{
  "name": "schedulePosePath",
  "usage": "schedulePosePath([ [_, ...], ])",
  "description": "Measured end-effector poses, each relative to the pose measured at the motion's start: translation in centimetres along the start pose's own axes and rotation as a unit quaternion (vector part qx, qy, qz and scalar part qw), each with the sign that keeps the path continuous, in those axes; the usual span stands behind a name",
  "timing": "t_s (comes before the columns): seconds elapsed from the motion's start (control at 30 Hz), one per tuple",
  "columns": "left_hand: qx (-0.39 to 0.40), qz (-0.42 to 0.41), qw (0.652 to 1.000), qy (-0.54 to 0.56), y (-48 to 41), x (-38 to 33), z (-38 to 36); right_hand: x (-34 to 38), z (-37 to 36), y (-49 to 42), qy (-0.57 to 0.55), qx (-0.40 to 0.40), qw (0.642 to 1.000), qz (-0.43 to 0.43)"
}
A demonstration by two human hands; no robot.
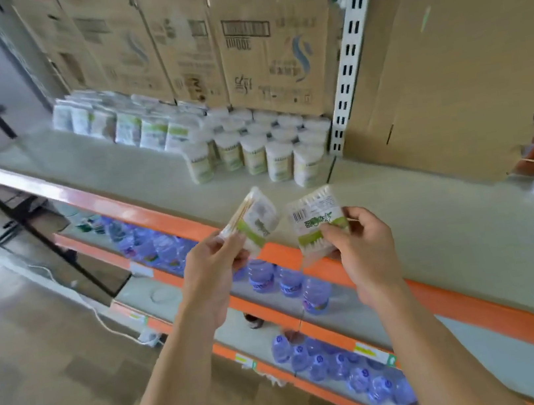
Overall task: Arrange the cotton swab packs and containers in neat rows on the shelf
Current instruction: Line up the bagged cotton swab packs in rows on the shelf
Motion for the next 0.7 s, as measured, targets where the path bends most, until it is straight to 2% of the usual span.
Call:
schedulePosePath([
  [0.4, -0.008, -0.003, 1.000, 0.014, -6.9, -4.5, 9.0, 2.8, -14.1, -2.7, 0.017, 0.046, 0.999, 0.020],
  [0.57, 0.001, 0.039, 0.997, 0.071, -11.8, -6.5, 10.9, 3.7, -20.9, -5.5, 0.013, 0.052, 0.998, 0.019],
  [0.7, -0.003, 0.052, 0.996, 0.077, -17.1, -8.3, 12.7, 4.4, -26.5, -8.8, 0.012, 0.046, 0.999, 0.008],
])
Point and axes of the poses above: each hand's wrist, its own y-axis away from the middle knuckle, its own z-axis out of the back of the hand, x = y × z, the point moved 8 cm from there along -y, towards the middle knuckle, and after that the axes turned 14 degrees about y, right-handed, at the moved point
